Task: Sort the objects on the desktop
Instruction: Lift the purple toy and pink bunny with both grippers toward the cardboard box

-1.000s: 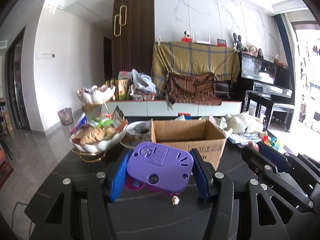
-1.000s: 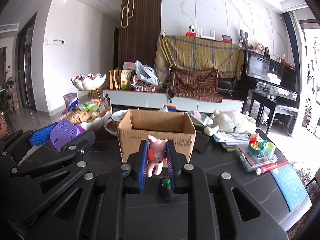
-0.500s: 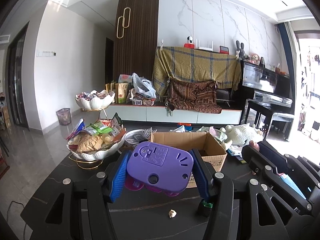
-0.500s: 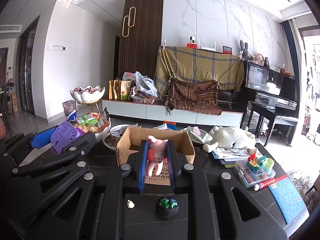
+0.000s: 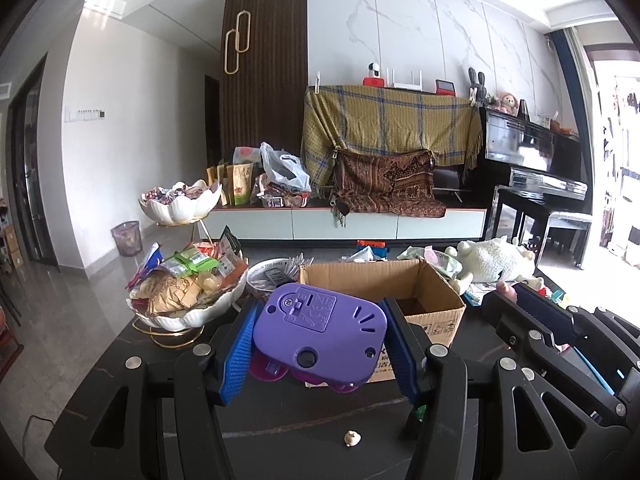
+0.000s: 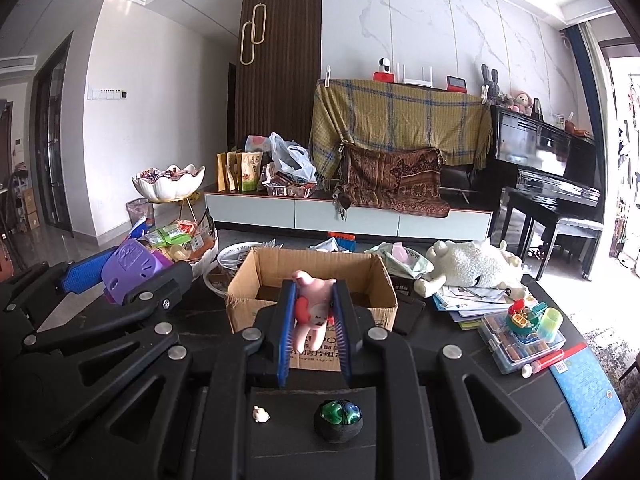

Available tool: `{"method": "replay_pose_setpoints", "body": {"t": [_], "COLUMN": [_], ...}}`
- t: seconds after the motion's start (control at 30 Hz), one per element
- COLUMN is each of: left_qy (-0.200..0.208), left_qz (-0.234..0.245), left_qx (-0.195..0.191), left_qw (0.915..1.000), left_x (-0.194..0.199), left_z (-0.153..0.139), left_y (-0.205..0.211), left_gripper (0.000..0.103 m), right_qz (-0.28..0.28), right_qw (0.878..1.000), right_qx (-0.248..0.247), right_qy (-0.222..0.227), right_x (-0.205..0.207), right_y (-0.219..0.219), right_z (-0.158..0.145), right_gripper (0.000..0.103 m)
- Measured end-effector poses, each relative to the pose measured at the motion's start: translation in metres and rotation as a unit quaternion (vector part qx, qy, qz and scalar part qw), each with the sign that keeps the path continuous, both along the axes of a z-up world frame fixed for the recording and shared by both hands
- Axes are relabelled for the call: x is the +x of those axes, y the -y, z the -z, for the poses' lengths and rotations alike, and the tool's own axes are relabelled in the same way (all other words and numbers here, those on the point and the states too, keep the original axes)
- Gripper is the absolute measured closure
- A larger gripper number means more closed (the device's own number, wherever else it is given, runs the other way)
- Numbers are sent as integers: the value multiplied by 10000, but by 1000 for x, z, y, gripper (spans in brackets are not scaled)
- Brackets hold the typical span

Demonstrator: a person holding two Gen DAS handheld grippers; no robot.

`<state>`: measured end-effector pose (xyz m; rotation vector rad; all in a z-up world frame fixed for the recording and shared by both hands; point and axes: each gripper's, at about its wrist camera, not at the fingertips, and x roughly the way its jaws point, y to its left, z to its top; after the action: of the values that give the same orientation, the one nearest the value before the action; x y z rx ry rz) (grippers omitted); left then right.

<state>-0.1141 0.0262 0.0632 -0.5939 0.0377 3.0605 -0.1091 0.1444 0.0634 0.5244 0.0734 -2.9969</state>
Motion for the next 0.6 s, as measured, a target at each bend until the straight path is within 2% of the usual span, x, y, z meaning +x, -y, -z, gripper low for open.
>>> {"method": "replay_pose_setpoints", "body": {"t": [0.27,0.6], "left_qy": [-16,297], "left_qz": [-18,155], "left_qx": [-31,109], "left_qw": [10000,9994], "left_x": [-11,-40], "left_z": [-2,1], "left_y": [-2,-1], "left_gripper": [49,48], "right_qz": [8,-35], "right_qw": [10000,9999], "right_qx": [10,-9], "right_qy": [3,124], "right_x": [-11,-31], "right_y": [-1,-3], "right_z": [1,2], "right_gripper": [87,87]}}
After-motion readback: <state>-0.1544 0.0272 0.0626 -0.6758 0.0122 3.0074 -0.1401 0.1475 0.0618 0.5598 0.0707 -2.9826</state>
